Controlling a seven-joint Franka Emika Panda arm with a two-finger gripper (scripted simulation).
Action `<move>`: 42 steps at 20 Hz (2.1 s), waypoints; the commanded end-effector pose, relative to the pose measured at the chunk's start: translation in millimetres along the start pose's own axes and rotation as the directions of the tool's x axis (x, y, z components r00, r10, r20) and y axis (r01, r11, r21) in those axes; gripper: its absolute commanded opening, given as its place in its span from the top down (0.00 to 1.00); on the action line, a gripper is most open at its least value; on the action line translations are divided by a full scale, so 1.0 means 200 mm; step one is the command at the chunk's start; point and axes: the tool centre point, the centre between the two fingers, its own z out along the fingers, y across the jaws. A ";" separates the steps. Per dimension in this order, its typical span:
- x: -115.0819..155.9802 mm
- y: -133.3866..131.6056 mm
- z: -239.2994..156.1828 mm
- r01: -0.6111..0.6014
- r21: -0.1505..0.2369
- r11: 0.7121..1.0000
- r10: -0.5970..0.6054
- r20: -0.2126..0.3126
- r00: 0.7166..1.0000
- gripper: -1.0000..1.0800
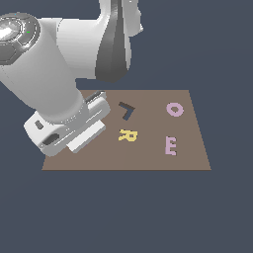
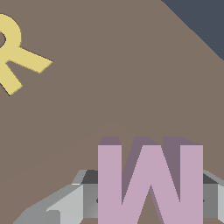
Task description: Insert a designated object into the corresponding slot on a board.
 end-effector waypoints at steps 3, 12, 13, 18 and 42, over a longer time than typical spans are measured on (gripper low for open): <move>-0.06 -0.04 -0.01 0.181 -0.001 0.983 -0.181 0.000 0.983 1.00; -0.18 -0.08 -0.01 0.505 -0.001 0.863 -0.505 0.001 0.863 1.00; -0.20 -0.08 -0.01 0.535 -0.001 0.845 -0.535 0.001 0.845 1.00; -0.26 -0.08 -0.02 0.660 -0.001 0.752 -0.660 0.001 0.752 1.00; -0.36 -0.05 -0.01 0.839 0.000 0.544 -0.839 0.001 0.544 1.00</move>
